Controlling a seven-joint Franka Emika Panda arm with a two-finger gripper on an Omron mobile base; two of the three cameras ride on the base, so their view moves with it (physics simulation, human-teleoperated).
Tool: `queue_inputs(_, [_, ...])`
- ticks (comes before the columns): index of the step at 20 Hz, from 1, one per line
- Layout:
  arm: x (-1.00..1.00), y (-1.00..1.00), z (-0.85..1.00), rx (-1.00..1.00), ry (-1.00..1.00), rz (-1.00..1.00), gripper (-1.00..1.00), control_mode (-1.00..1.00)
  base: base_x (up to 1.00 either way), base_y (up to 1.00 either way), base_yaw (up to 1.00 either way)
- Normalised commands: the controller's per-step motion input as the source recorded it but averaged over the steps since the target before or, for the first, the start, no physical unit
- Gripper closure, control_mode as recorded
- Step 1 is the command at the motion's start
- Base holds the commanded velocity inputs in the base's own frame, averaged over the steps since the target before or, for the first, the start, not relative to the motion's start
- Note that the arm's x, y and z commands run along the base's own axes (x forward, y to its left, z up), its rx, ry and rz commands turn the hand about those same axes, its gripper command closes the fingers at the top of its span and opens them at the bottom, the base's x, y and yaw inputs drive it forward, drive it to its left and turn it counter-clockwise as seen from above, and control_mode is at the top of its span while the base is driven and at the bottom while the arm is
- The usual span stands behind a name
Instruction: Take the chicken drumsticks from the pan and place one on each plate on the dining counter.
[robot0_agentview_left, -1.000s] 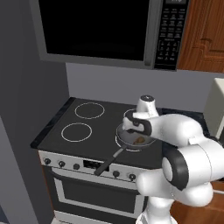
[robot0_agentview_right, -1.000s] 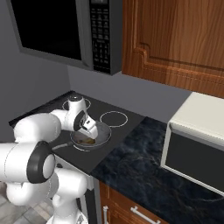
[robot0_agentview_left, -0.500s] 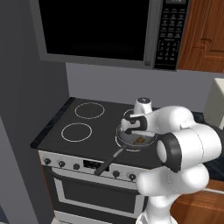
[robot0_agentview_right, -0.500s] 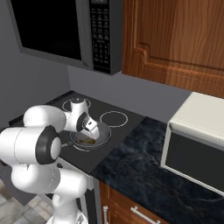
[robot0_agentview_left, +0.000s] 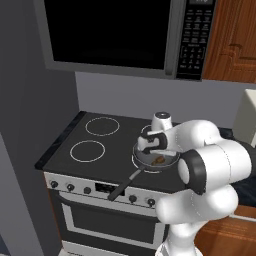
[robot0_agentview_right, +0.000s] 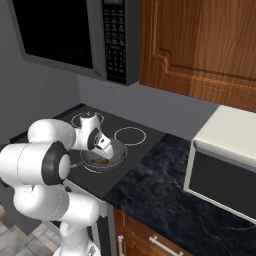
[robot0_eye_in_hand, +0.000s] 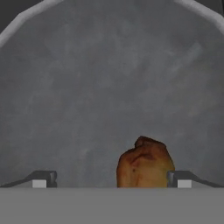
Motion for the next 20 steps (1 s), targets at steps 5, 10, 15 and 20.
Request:
queue_inputs(5, [0.0, 0.0, 0.0, -0.05, 0.0, 0.0, -1.0, -1.0, 0.0, 0.0, 0.0])
queue_inputs(10, [0.0, 0.0, 0.0, -0.04, 0.0, -0.01, -1.0, -1.0, 0.0, 0.0, 0.0])
queue_inputs(15, [0.0, 0.01, -0.01, 0.0, 0.0, -0.01, -1.0, -1.0, 0.0, 0.0, 0.0])
queue_inputs(20, [-0.01, 0.0, -0.01, 0.0, 0.0, -0.02, -1.0, -1.0, 0.0, 0.0, 0.0])
